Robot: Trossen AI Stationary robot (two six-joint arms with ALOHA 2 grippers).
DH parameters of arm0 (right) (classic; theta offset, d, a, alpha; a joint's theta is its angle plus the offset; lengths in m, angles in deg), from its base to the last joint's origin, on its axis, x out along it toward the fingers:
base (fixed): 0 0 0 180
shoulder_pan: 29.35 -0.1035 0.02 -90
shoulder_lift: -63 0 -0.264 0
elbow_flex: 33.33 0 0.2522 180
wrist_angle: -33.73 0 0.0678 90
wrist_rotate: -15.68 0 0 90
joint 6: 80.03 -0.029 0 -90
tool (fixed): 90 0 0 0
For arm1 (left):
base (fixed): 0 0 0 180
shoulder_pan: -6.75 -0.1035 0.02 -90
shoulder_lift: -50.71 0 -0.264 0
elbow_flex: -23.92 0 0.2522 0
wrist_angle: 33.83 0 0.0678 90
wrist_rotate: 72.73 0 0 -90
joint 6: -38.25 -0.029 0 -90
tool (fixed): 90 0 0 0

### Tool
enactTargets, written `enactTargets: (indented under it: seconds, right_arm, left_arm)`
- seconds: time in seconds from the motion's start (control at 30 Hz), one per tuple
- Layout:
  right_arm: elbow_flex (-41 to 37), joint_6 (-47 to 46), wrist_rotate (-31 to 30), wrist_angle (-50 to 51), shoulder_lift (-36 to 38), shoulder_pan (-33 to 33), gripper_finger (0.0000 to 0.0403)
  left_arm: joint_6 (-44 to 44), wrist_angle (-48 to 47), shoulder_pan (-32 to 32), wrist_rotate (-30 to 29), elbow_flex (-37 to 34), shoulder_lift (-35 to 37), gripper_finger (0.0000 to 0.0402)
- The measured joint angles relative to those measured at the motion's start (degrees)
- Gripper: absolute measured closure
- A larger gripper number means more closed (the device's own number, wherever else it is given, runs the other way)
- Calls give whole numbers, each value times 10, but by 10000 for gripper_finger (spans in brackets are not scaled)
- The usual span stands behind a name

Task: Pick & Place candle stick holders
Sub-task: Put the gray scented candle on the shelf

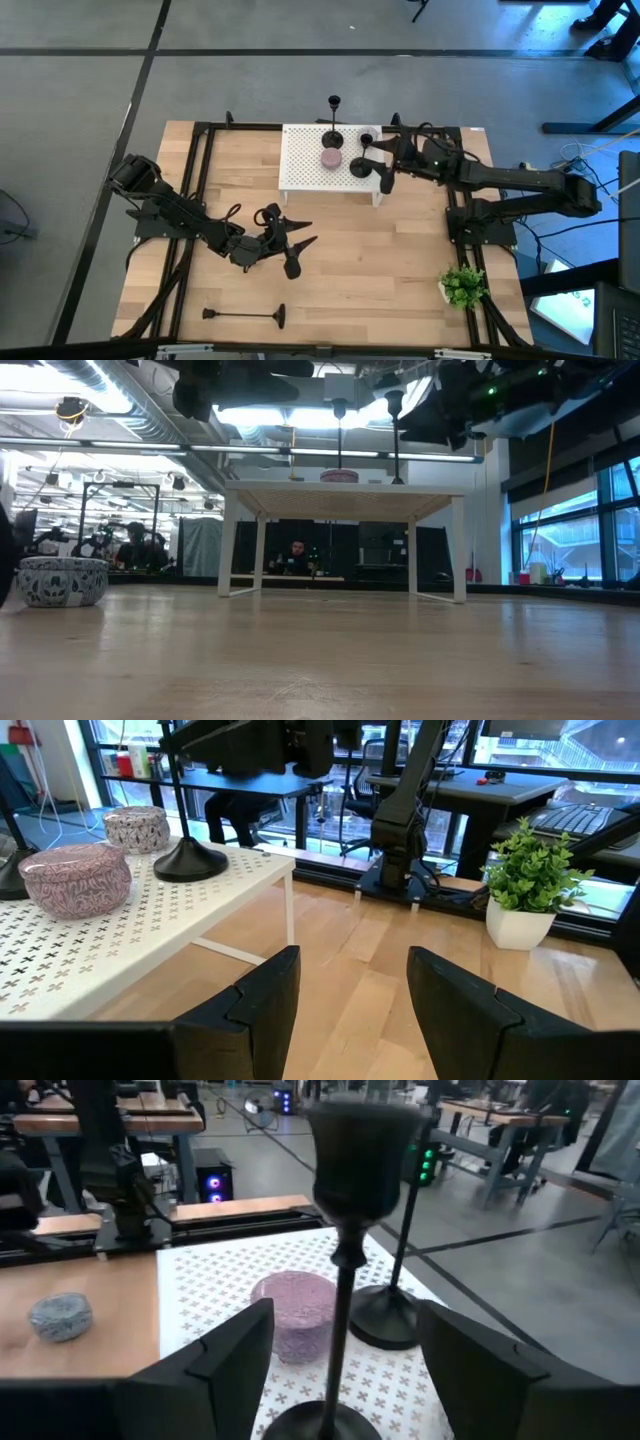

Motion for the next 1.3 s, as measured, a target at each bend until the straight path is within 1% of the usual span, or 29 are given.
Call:
enactTargets:
  seconds: [0.2,0.43,0.57,0.7,0.8,1.07,1.2,1.3]
  right_arm:
    - [0,-4,-16,33,48,-25,153]
    - [0,-7,-44,100,115,-50,153]
    - [0,-25,-45,116,149,-67,153]
    - [0,-36,-41,119,163,-90,153]
    - [0,-35,-2,115,165,-104,153]
    - [0,-38,150,65,165,-124,153]
    - [0,-94,202,53,165,-133,153]
    - [0,-156,207,35,166,-139,153]
  left_arm:
    - [0,0,0,10,0,0,219]
    - [0,0,0,10,0,0,219]
    - [0,0,0,10,0,0,219]
    - [0,0,-4,15,0,0,219]
    - [0,0,-9,27,0,0,219]
    - [0,0,-15,46,0,0,219]
    - [0,0,-15,48,0,0,219]
    - [0,0,-15,60,0,0,219]
